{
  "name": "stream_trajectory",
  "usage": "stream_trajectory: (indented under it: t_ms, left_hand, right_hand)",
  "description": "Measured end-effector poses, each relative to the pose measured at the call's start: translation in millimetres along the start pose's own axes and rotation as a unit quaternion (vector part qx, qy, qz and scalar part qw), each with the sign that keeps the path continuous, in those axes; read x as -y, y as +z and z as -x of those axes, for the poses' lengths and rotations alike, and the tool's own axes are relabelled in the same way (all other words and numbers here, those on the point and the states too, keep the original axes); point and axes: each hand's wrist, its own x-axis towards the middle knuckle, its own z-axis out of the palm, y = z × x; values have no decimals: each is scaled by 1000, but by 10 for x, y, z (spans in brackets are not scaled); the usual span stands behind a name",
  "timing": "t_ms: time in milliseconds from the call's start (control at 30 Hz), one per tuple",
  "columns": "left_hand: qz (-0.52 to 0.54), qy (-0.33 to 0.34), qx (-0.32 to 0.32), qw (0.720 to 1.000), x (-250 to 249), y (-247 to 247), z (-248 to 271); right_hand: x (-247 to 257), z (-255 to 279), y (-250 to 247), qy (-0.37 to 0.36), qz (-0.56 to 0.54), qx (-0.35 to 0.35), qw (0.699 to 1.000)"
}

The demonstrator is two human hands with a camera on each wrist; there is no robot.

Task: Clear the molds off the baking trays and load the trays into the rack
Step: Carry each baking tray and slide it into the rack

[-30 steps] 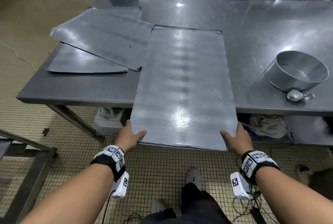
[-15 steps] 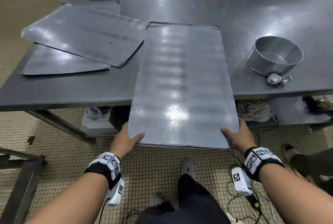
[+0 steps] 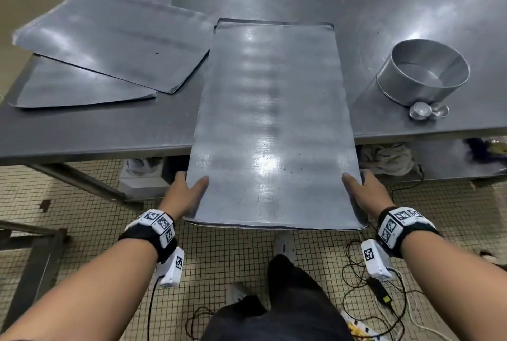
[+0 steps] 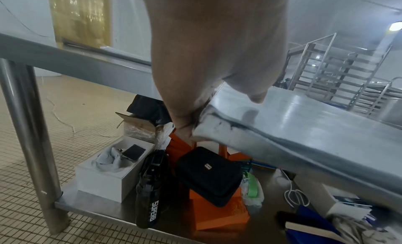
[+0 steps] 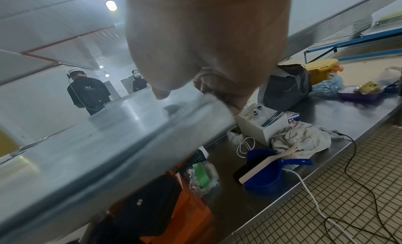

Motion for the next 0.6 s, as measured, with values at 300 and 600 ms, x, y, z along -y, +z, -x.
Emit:
stream_trajectory:
  t_ms: [300, 600]
  left_hand:
    - [-13, 11, -19, 1000, -233, -21, -368]
    - [8, 17, -24, 1000, -247, 17, -490]
  right_hand:
    - [48, -295, -38, -20, 21, 45, 999]
    - [123, -358, -15, -27, -18, 49, 998]
